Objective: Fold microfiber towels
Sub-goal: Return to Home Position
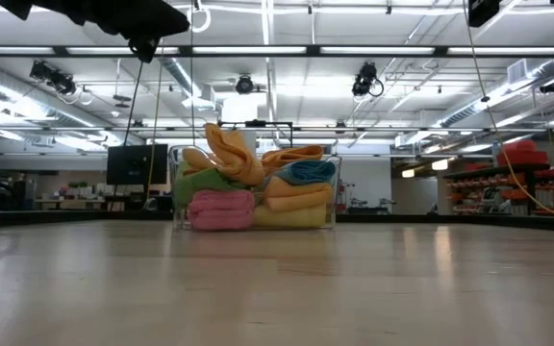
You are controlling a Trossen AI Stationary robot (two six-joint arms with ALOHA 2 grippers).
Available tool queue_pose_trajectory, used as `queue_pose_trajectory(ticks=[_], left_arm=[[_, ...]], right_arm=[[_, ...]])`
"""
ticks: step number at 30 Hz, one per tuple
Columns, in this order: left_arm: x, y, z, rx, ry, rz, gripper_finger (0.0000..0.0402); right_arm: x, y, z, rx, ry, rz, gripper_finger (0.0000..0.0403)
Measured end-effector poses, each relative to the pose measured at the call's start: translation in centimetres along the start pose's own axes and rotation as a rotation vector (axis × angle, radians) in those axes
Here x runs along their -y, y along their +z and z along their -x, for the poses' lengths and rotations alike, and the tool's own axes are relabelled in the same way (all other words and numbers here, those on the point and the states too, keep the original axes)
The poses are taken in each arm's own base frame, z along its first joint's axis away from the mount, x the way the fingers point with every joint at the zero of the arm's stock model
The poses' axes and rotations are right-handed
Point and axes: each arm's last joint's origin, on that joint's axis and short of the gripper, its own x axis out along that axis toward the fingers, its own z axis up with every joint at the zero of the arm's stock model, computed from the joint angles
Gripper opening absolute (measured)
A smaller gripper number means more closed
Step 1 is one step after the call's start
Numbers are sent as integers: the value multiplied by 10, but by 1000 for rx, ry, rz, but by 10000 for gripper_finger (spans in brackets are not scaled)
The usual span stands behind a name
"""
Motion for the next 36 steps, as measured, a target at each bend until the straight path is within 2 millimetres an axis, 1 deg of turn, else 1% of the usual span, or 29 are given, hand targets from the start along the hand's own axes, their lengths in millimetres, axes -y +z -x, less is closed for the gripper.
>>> queue_pose_trajectory(ticks=[3, 7, 9, 13, 16, 20, 23, 26, 28, 31, 33, 36], left_arm=[[0, -4, 5, 24, -8, -13, 33], [-4, -22, 15, 73, 0, -11, 9], [-7, -34, 22, 105, 11, 5, 7], [-15, -54, 32, 143, 46, 26, 20], [-20, -63, 39, 193, 72, 26, 23], [-22, -76, 48, 297, 83, -11, 9], [-22, -88, 52, 365, 84, -26, 7], [-23, -100, 54, 395, 84, -23, 17], [-23, -102, 55, 390, 83, -25, 19], [-23, -102, 58, 402, 83, -31, 9], [-23, -100, 60, 430, 85, -53, 6], [-23, -97, 65, 474, 87, -59, 12]], right_arm=[[1, 1, 3, 8, -3, 9, 87], [2, -1, 11, -10, 1, 37, 56], [2, -1, 14, -7, 7, 43, 45], [2, -8, 20, 22, 29, 70, 41], [2, -19, 21, 33, 24, 77, 41], [3, -35, 20, 77, -2, 58, 41], [5, -52, 18, 96, -26, 22, 41], [7, -71, 14, 126, -55, -12, 41], [10, -84, 13, 144, -79, -34, 41], [14, -97, 13, 175, -100, -61, 41], [17, -102, 13, 170, -108, -68, 41], [23, -103, 13, 162, -116, -70, 41]])
